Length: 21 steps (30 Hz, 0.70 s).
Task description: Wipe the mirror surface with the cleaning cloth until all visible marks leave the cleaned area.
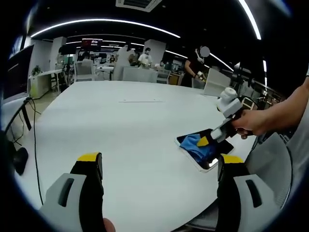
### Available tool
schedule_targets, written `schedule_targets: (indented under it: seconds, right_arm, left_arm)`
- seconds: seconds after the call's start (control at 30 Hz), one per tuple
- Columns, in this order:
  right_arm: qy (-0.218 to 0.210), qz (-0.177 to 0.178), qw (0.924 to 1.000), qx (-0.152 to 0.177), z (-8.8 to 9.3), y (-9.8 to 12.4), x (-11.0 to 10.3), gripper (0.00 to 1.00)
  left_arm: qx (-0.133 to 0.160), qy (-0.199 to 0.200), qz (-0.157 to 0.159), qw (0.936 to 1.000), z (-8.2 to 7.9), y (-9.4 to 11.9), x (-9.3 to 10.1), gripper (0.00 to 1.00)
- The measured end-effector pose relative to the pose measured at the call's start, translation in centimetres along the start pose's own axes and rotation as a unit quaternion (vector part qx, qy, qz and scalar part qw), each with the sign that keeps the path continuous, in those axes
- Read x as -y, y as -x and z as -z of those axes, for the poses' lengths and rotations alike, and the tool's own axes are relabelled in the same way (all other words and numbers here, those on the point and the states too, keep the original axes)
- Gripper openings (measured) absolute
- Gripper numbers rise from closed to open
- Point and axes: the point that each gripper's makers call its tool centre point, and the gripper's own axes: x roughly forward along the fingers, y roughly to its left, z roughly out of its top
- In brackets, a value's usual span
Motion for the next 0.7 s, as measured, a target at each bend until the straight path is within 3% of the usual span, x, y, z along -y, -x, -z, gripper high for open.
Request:
schedule_targets:
  seconds: [0.7]
  right_arm:
    - [-0.013,0.018,0.9997,0.007,0.7,1.9,3.7,0.00]
  left_arm:
    - [-0.008,-0.012,0.015,0.9998,-0.1,-0.2,0.6,0.99]
